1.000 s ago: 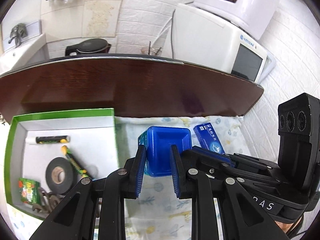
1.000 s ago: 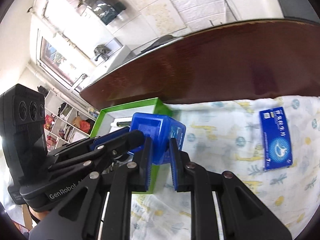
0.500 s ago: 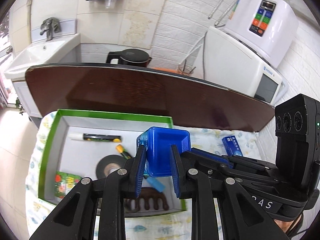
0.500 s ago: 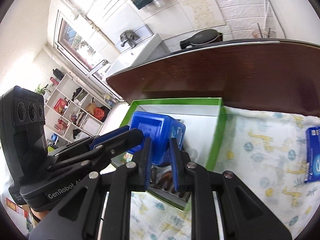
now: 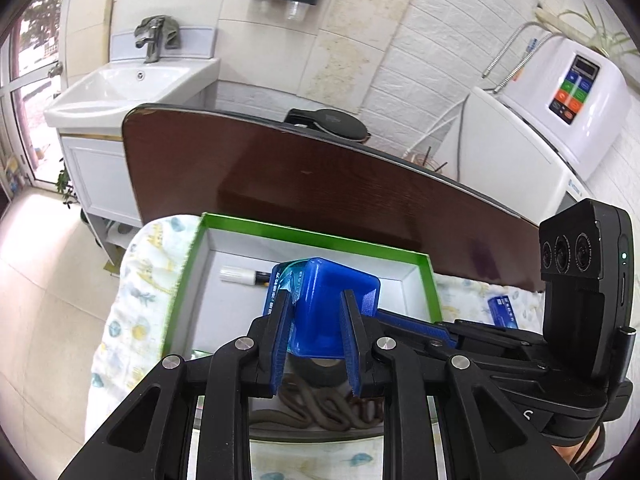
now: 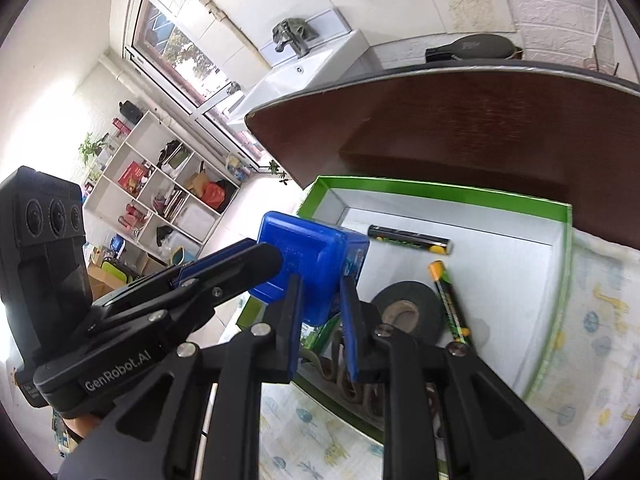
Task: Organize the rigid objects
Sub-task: 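Carry the blue container into the white box and release it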
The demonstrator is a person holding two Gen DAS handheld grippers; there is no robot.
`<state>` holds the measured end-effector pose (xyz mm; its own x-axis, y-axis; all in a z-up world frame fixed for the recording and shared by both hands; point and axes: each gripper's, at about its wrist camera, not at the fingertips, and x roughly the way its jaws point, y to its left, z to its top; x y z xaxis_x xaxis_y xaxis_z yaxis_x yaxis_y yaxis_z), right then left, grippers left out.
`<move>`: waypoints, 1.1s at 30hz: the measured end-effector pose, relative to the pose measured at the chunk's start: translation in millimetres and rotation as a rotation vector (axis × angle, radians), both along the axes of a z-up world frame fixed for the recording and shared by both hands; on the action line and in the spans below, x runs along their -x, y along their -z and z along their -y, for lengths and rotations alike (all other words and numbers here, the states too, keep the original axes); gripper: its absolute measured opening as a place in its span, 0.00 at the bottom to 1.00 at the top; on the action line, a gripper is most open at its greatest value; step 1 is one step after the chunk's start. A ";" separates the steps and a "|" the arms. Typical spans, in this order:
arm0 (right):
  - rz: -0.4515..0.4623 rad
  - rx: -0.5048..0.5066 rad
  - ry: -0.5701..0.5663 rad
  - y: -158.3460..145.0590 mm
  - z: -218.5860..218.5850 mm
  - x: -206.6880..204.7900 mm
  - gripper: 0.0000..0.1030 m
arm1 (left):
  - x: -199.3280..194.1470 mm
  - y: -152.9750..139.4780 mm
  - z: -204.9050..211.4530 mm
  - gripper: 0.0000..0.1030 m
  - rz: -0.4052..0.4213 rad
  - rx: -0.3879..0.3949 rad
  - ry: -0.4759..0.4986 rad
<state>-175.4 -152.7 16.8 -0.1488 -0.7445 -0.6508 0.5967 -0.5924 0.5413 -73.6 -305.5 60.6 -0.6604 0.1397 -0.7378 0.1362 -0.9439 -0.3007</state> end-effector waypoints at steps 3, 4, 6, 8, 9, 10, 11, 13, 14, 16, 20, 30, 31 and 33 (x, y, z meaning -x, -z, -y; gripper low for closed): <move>0.021 -0.013 -0.015 9.2 16.2 1.2 0.18 | 1.2 7.9 15.1 0.22 0.011 -0.012 -0.012; 0.028 -0.019 -0.020 12.5 21.5 1.9 0.18 | 1.5 10.2 18.6 0.21 0.014 -0.013 -0.014; 0.042 -0.031 -0.027 19.0 30.2 3.7 0.18 | 2.6 14.7 25.1 0.22 0.014 -0.020 -0.013; 0.056 -0.047 -0.034 26.5 37.4 5.2 0.18 | 3.8 19.4 30.8 0.22 0.017 -0.030 -0.011; 0.062 -0.054 -0.036 28.1 40.3 6.7 0.18 | 5.2 22.9 33.4 0.22 0.023 -0.031 -0.012; 0.068 -0.063 -0.039 30.8 43.4 6.8 0.19 | 6.2 26.1 35.4 0.22 0.028 -0.032 -0.013; 0.071 -0.073 -0.040 33.9 46.5 6.9 0.19 | 7.4 29.6 37.7 0.21 0.032 -0.039 -0.015; 0.075 -0.089 -0.037 37.9 50.0 6.9 0.19 | 10.2 38.4 43.3 0.22 0.047 -0.063 -0.016; 0.079 -0.095 -0.034 39.9 50.5 8.0 0.19 | 11.2 42.0 45.7 0.22 0.053 -0.078 -0.017; 0.085 -0.102 -0.027 42.9 50.7 10.4 0.19 | 13.4 49.0 49.2 0.21 0.069 -0.100 -0.017; 0.081 -0.113 -0.015 46.9 49.7 12.0 0.19 | 15.3 58.4 50.1 0.22 0.090 -0.111 -0.016; 0.091 -0.092 -0.007 45.7 46.7 11.8 0.18 | 16.0 56.4 49.2 0.22 0.095 -0.092 -0.030; 0.088 -0.086 -0.009 44.1 46.3 11.7 0.18 | 16.1 55.8 48.9 0.21 0.093 -0.091 -0.032; 0.086 -0.072 -0.013 41.9 46.2 11.3 0.18 | 16.4 54.6 47.7 0.22 0.089 -0.091 -0.038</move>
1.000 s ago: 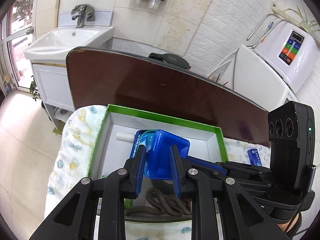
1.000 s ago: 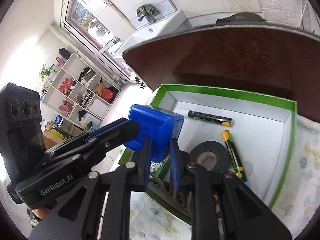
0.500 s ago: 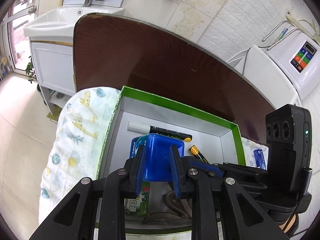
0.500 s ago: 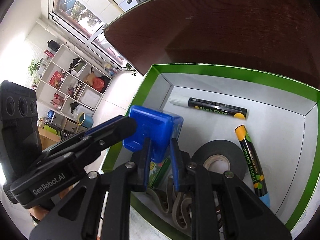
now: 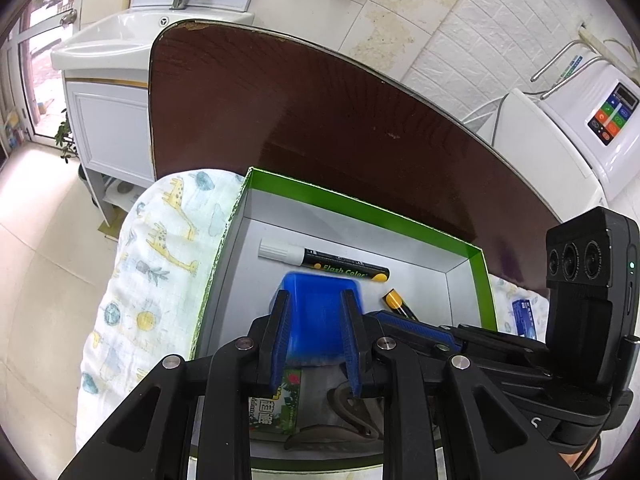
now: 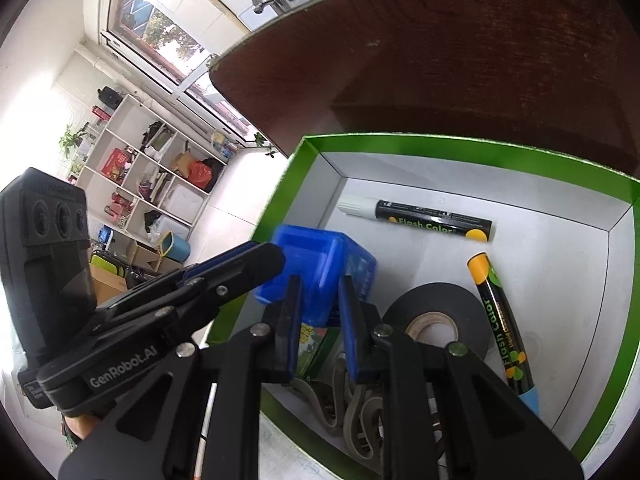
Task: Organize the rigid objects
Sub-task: 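Carry the blue container into the white box and release it, then move the right gripper to the blue medicine box and grasp it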
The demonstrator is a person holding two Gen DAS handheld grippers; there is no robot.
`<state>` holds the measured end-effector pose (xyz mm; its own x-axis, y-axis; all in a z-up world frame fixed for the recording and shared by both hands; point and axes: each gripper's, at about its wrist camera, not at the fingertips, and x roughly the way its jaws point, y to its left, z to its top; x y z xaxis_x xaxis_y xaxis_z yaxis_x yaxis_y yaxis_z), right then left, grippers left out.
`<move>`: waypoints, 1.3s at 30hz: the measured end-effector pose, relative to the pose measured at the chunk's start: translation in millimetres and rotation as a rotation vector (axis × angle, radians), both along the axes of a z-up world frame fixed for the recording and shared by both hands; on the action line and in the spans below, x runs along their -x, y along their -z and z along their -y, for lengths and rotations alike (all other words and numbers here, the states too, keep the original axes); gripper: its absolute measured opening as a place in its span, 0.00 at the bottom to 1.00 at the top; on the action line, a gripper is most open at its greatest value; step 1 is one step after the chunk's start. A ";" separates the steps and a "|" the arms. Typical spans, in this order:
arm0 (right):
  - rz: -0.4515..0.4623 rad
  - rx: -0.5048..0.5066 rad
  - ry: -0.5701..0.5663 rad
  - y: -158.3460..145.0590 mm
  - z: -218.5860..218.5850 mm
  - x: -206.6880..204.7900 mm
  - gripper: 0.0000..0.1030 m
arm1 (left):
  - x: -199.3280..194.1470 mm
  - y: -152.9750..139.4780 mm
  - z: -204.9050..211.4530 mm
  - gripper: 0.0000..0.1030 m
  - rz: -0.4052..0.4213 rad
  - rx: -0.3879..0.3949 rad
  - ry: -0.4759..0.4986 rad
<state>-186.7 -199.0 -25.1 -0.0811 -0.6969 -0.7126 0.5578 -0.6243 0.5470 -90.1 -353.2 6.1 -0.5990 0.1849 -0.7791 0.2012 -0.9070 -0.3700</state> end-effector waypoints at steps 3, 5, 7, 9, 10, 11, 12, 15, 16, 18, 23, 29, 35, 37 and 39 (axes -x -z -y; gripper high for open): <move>-0.014 0.001 0.006 -4.3 -5.2 -1.6 0.18 | 0.4 -1.1 -2.7 0.22 0.011 0.029 -0.020; -0.018 0.001 0.015 -6.5 -12.4 -2.0 0.18 | 0.6 -1.6 -6.2 0.22 0.018 0.020 -0.019; -0.025 0.005 0.029 -9.1 -23.4 -2.6 0.18 | 0.8 -3.1 -11.6 0.22 0.022 0.016 -0.013; -0.035 0.007 0.045 -12.6 -34.6 -2.9 0.18 | 2.2 -6.7 -22.2 0.22 0.017 0.023 0.003; -0.041 0.011 0.057 -15.4 -42.9 -3.1 0.18 | 3.1 -8.6 -28.3 0.22 0.017 0.025 0.012; -0.046 0.014 0.067 -17.8 -50.6 -3.3 0.18 | 4.1 -10.5 -34.6 0.22 0.017 0.025 0.023; -0.051 0.017 0.078 -20.2 -58.0 -3.4 0.18 | 4.8 -12.7 -40.3 0.22 0.015 0.025 0.033; -0.070 0.024 0.120 -27.5 -86.1 -3.5 0.18 | 7.7 -19.9 -66.0 0.22 0.000 0.033 0.076; -0.076 0.025 0.132 -29.0 -94.5 -3.4 0.18 | 9.2 -21.6 -76.7 0.22 -0.002 0.038 0.095; -0.087 0.030 0.171 -33.0 -120.5 -3.4 0.18 | 13.7 -23.0 -101.2 0.22 -0.001 0.046 0.137; -0.086 0.022 0.285 -31.3 -191.4 -0.9 0.18 | 26.8 -22.4 -162.3 0.22 0.013 0.057 0.230; -0.083 -0.023 0.456 -21.0 -285.4 4.1 0.18 | 46.1 -17.3 -237.2 0.23 0.038 0.081 0.333; -0.079 -0.126 0.635 -2.0 -356.1 15.8 0.27 | 62.3 0.1 -295.0 0.23 0.084 0.103 0.410; -0.062 -0.125 0.666 3.6 -371.2 19.5 0.29 | 68.1 7.7 -310.3 0.23 0.103 0.115 0.428; -0.043 -0.126 0.688 11.4 -386.1 21.5 0.29 | 75.5 14.7 -325.2 0.23 0.112 0.129 0.442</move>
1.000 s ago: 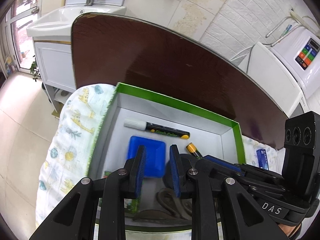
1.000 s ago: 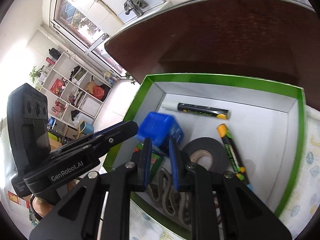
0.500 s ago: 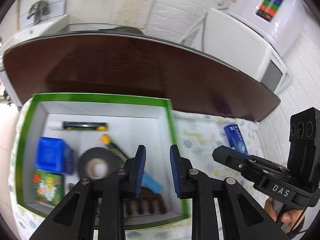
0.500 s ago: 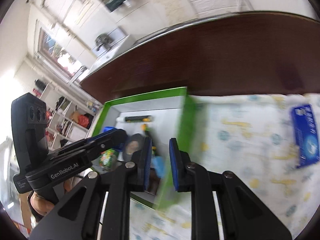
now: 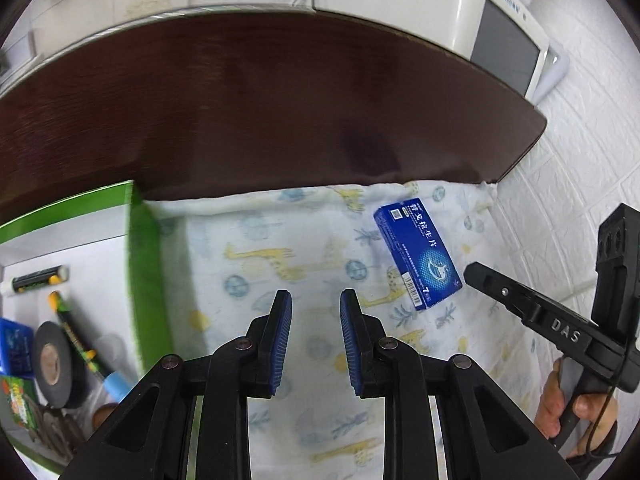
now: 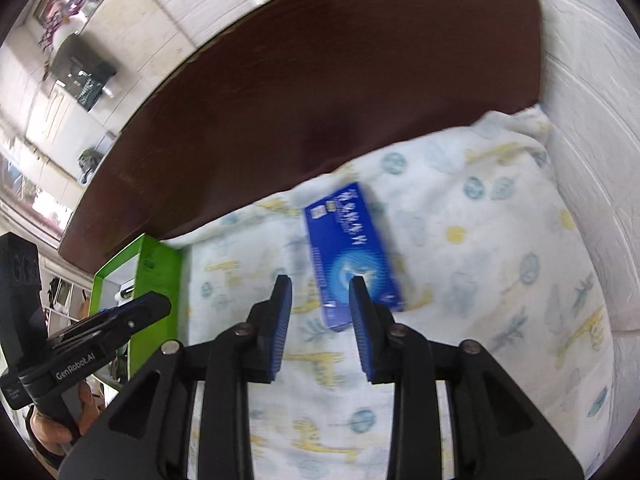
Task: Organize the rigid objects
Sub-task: 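Move the right gripper to the blue medicine box and grasp it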
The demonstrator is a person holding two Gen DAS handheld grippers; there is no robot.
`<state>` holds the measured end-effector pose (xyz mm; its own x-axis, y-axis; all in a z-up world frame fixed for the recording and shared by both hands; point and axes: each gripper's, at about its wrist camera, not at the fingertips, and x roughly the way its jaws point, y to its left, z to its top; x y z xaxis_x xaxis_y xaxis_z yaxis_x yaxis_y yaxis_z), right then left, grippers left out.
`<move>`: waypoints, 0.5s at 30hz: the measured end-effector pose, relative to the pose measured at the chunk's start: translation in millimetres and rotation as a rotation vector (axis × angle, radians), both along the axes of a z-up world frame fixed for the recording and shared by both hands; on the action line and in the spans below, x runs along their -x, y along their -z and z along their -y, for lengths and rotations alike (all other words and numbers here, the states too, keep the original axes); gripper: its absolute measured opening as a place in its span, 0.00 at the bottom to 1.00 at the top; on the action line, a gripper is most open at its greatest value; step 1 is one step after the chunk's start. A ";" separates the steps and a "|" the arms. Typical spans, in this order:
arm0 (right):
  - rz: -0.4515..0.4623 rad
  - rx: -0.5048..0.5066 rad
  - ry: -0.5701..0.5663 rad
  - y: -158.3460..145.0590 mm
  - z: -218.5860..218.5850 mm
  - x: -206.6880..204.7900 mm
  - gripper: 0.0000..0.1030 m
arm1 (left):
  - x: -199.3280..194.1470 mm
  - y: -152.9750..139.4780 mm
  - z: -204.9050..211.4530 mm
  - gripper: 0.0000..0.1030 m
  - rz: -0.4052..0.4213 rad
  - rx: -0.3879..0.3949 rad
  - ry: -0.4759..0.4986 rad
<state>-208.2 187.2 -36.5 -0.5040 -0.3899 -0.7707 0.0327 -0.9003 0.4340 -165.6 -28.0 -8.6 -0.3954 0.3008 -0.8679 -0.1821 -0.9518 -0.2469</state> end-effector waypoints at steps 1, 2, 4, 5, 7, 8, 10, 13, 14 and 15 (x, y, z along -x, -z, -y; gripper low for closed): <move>0.008 -0.001 0.009 3.0 -4.3 -0.3 0.29 | 4.0 2.5 -6.2 0.23 -0.001 0.009 0.006; 0.018 -0.008 0.016 6.3 -8.7 -1.4 0.29 | 8.4 5.3 -13.0 0.23 -0.004 0.018 0.010; 0.025 -0.023 0.023 10.0 -12.3 -4.4 0.30 | 18.0 9.9 -25.3 0.23 -0.014 0.031 0.021; 0.028 -0.033 0.027 12.4 -13.9 -6.9 0.34 | 22.9 12.2 -31.5 0.23 -0.018 0.035 0.026; 0.036 -0.066 0.028 16.8 -15.2 -13.2 0.44 | 32.0 15.3 -43.1 0.23 -0.025 0.042 0.033; 0.036 -0.080 0.026 20.3 -17.4 -15.5 0.50 | 35.6 16.9 -46.9 0.23 -0.026 0.043 0.033; 0.032 -0.117 0.016 23.2 -12.4 -19.9 0.55 | 42.6 19.9 -53.1 0.23 -0.022 0.038 0.031; -0.001 -0.192 -0.035 25.0 6.2 -19.1 0.64 | 48.9 22.8 -58.4 0.23 -0.018 0.037 0.033; -0.012 -0.213 -0.054 25.6 12.1 -18.0 0.65 | 49.7 23.7 -59.0 0.23 -0.017 0.039 0.035; -0.023 -0.236 -0.073 26.8 18.1 -16.0 0.67 | 50.6 24.8 -59.4 0.23 -0.016 0.042 0.036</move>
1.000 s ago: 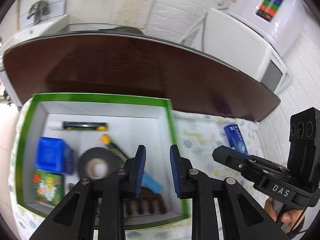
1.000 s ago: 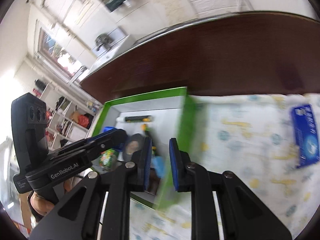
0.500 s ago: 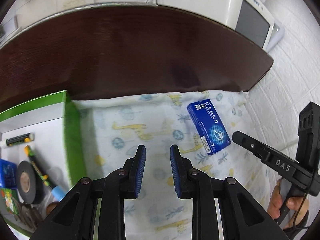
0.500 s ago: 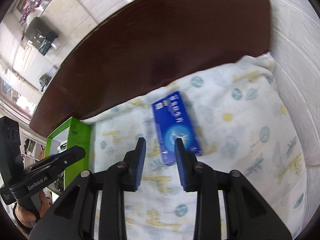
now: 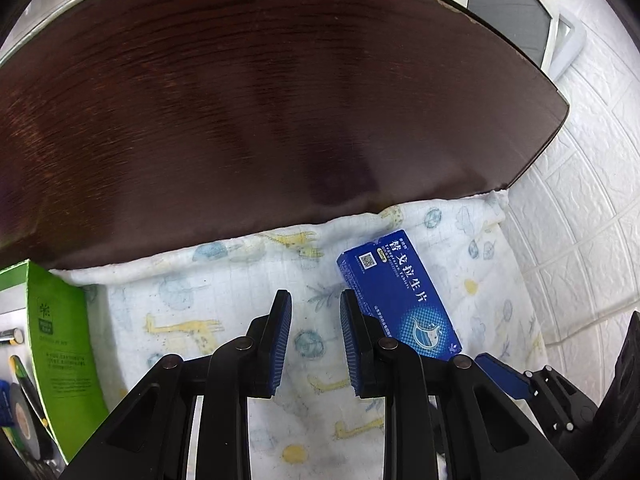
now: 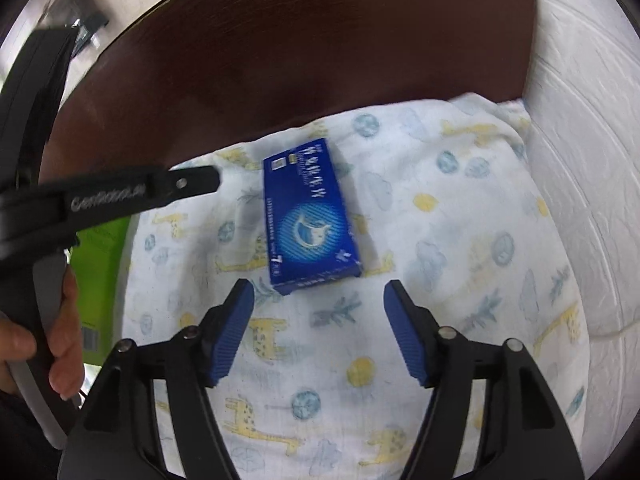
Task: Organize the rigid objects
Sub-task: 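Move the right gripper to the blue medicine box and grasp it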
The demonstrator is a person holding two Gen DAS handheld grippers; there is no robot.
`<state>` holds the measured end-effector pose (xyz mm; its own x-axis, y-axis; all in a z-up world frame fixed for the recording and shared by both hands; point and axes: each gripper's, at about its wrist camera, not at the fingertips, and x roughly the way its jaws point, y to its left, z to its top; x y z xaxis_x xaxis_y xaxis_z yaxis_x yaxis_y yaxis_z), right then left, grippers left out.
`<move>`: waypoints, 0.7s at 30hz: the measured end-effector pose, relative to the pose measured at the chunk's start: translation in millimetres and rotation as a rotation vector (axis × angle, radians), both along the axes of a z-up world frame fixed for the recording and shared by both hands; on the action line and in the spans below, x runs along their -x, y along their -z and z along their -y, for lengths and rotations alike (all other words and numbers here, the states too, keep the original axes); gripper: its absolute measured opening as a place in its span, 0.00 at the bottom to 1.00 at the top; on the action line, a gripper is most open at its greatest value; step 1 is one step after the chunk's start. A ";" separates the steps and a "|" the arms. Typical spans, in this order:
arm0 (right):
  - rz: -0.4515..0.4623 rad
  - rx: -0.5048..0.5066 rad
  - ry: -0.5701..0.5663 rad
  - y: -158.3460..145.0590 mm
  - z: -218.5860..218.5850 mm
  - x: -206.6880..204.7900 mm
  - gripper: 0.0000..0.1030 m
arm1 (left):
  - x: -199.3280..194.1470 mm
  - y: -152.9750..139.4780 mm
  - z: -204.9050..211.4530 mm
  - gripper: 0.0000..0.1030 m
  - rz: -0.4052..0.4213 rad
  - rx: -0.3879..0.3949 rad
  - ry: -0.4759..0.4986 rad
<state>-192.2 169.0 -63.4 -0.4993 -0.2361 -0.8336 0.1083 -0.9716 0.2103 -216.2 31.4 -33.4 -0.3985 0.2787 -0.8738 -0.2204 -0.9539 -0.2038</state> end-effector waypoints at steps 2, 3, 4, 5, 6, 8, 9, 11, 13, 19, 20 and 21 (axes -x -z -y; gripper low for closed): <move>-0.005 -0.039 -0.013 3.9 5.9 4.8 0.72 | 2.3 2.3 0.2 0.23 0.006 0.004 0.001; -0.004 -0.051 -0.011 6.9 5.9 8.0 0.72 | 3.1 3.4 1.0 0.23 0.010 0.005 0.002; -0.001 -0.056 -0.008 10.2 4.1 10.9 0.72 | 3.8 4.4 1.3 0.23 0.011 0.007 0.003; 0.000 -0.049 -0.011 13.3 0.9 12.9 0.70 | 4.6 5.3 1.8 0.23 0.012 0.007 0.003; -0.008 -0.016 -0.020 15.4 -4.3 13.5 0.49 | 5.4 6.6 2.3 0.23 0.014 0.009 0.002; 0.027 0.078 -0.044 20.3 -17.4 15.3 0.04 | 6.5 9.2 2.4 0.23 0.017 0.010 0.000; 0.040 0.088 -0.046 21.6 -23.5 14.9 0.06 | 6.9 10.7 2.3 0.23 0.021 0.010 0.001; 0.018 0.051 -0.102 19.0 -32.5 7.5 0.06 | 7.2 12.3 1.1 0.23 0.027 0.005 0.003; 0.005 0.034 -0.185 17.2 -39.9 -3.2 0.06 | 6.9 13.7 -2.6 0.23 0.030 0.003 0.013; 0.048 0.207 0.007 16.4 -97.4 -5.0 0.11 | 15.4 18.3 -27.6 0.23 0.016 0.002 0.044; 0.057 0.295 0.027 15.9 -100.7 -4.1 0.11 | 17.7 18.4 -32.6 0.23 0.004 0.014 0.056; 0.064 0.350 0.030 15.4 -99.4 -3.2 0.12 | 20.4 18.5 -38.0 0.23 -0.011 0.028 0.071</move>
